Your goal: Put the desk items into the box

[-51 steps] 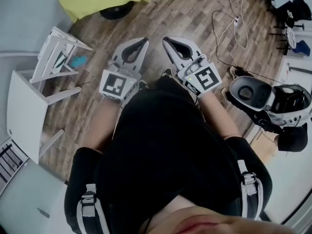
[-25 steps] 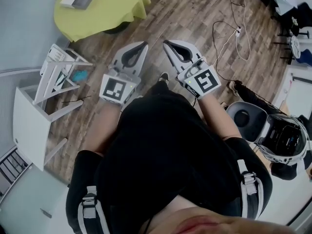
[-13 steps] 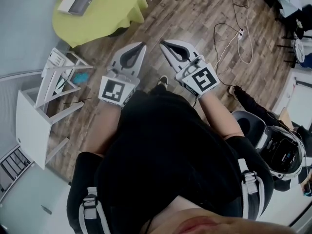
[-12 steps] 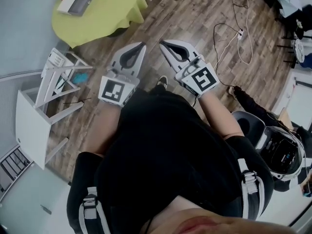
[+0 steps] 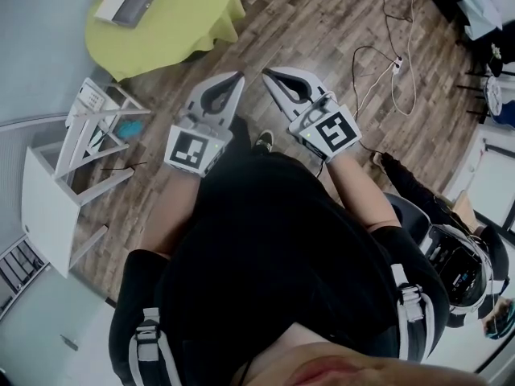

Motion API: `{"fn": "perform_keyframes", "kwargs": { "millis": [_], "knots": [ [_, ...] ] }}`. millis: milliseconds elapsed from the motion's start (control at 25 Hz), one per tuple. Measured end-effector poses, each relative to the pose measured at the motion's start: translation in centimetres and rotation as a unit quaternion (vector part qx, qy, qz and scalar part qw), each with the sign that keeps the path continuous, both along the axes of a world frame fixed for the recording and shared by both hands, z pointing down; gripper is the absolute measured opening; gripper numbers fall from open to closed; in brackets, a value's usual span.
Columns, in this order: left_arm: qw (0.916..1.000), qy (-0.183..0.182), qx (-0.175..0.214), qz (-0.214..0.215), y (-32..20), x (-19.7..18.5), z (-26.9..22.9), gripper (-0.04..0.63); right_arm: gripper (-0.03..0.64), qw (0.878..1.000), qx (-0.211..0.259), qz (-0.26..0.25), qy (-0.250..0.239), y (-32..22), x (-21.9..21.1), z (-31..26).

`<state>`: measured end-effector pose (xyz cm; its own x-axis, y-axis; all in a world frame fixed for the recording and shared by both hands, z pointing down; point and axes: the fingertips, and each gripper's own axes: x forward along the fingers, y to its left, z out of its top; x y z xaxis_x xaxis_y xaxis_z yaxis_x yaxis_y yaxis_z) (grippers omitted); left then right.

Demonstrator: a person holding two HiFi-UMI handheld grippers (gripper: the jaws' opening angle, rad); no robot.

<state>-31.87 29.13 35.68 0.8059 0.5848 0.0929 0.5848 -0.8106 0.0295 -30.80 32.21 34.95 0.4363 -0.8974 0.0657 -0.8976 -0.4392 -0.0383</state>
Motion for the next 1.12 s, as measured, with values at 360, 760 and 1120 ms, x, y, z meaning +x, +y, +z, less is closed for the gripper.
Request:
{"fn": "perform_keyframes", "kwargs": {
  "millis": [360,760,1120],
  "knots": [
    [0.9999,0.008,-0.01,0.012,-3.1,6.6,-0.1,0.012,0.015,1.0,-0.029,0.002,0.001,-3.4,6.0,0.6],
    [0.9995,0.023,-0.017,0.014,-8.7,16.1,-1.1,0.012,0.015,1.0,-0.018,0.006,0.006,-9.2,15.1,-0.7],
    [0.9985,0.019,-0.025,0.043,-13.7,21.8,-0.6,0.011,0.015,0.999,-0.026,0.025,0.012,-14.4,20.8,-0.6]
  ]
}}
